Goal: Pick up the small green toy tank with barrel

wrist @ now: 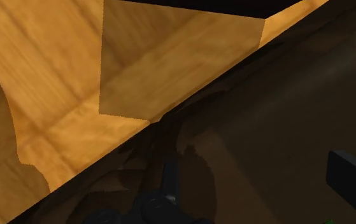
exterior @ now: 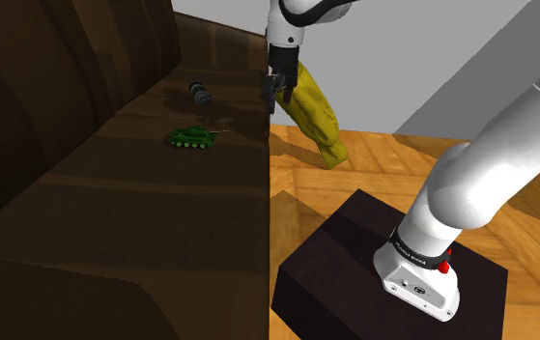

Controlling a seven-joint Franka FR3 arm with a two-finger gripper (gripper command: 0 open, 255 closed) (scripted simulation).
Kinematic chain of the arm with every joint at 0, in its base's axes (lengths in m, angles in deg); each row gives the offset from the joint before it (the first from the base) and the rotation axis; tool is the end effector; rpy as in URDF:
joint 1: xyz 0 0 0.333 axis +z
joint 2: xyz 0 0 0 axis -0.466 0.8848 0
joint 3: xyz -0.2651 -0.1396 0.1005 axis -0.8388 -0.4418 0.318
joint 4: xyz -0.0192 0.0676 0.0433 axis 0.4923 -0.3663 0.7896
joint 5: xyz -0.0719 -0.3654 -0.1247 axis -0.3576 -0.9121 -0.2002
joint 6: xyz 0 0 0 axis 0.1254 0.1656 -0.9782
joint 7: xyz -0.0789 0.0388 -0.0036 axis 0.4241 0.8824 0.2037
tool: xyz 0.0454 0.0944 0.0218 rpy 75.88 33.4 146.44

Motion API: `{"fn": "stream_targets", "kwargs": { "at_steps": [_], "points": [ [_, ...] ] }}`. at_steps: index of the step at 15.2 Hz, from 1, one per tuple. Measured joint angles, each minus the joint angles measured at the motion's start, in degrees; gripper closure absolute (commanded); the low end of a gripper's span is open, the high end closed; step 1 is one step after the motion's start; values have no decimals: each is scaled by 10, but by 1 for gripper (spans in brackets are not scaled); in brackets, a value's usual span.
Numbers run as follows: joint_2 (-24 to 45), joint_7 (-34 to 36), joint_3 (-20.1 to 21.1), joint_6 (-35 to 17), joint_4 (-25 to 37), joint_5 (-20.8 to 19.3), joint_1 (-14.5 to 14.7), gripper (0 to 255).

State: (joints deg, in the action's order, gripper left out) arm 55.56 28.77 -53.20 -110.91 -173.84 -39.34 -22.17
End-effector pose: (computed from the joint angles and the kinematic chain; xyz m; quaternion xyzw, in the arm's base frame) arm 0.4641 0.0740 0.5127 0.9947 0.1019 -0.0083 0.0064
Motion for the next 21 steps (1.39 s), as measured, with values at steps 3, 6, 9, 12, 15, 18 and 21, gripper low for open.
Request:
{"fn": "stream_targets", "kwargs": {
  "at_steps": [3,6,9,12,15,18,21],
  "points": [
    [59,-14,9,-22,44,2,11,0],
    [114,-31,17,-27,99,1,19,0],
    [174,-39,30,-35,157,-1,32,0],
    [228,-53,39,-41,211,-6,42,0],
    [290,-69,48,-41,279,-12,51,0],
    [331,-73,56,-41,325,-19,63,0],
    [341,-74,57,-57,318,-21,65,0]
  ]
}}
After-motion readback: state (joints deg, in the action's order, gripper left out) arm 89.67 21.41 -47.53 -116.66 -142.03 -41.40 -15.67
